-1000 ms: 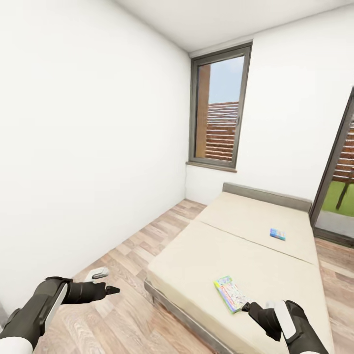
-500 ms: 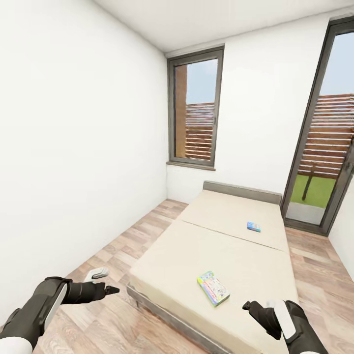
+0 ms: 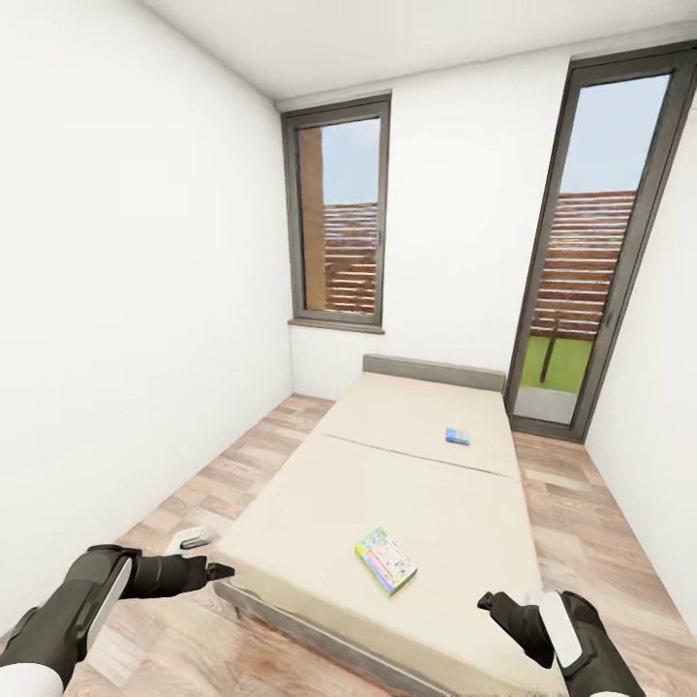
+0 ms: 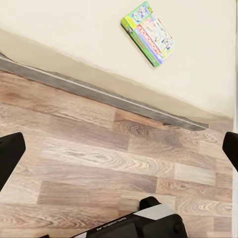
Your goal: Put all the toys in the child's room - the three board games (two on the bed and one on the table), the two jigsaw puzzles on the table, and the tennis ball on the table - inside the toy box on the table in the child's room.
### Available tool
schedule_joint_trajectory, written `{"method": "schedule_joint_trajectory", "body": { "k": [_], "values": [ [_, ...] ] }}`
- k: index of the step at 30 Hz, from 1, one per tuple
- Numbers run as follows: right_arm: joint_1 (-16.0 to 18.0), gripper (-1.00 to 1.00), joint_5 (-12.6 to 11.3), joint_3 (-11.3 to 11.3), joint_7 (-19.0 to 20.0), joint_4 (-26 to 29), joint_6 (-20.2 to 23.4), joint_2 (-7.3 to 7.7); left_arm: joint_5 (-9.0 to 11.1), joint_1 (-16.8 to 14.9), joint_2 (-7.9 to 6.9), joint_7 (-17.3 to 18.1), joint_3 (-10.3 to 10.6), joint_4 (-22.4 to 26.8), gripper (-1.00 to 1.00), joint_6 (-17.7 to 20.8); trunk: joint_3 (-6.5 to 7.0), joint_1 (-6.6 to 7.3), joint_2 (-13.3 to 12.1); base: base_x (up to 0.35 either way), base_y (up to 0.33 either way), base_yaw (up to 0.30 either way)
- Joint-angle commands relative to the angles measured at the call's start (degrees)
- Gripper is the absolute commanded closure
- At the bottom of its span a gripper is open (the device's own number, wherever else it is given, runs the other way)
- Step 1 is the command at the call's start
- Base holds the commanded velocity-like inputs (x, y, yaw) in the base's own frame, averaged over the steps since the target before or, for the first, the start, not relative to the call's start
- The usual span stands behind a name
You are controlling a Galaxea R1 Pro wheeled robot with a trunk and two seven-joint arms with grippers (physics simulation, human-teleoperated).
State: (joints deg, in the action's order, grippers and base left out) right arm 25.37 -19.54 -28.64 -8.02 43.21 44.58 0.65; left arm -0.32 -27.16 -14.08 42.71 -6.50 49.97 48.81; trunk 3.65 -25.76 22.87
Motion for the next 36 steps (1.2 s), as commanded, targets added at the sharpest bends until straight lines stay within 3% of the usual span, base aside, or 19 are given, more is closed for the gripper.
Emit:
{"method": "schedule_joint_trajectory", "body": {
  "k": [1,8,26,36],
  "values": [
    [0.0,-1.00,-0.6,0.0,-0.5,0.0,0.1,-0.04,0.0,0.0,-0.05,0.2,-0.1,0.0,-1.00,0.4,-0.03,-0.02,0.0,0.000,0.000,-0.280],
    [0.0,-1.00,-0.7,-0.1,-0.4,-1.2,0.1,0.03,0.0,0.0,-1.00,0.3,-0.1,0.0,-1.00,0.4,-0.03,-0.02,0.0,0.000,0.000,-0.280],
    [0.0,-1.00,-0.7,-0.1,-0.4,-1.7,-0.1,-0.01,0.0,0.0,-1.12,0.2,-0.1,0.0,-1.00,0.3,-0.68,-0.02,0.0,0.000,0.000,-0.250],
    [0.0,-1.00,-0.6,0.0,-0.5,-1.7,-2.4,0.00,0.0,0.0,-1.21,0.2,-0.2,0.0,-1.00,0.3,-1.49,-0.02,0.0,0.000,0.067,-0.160]
  ]
}}
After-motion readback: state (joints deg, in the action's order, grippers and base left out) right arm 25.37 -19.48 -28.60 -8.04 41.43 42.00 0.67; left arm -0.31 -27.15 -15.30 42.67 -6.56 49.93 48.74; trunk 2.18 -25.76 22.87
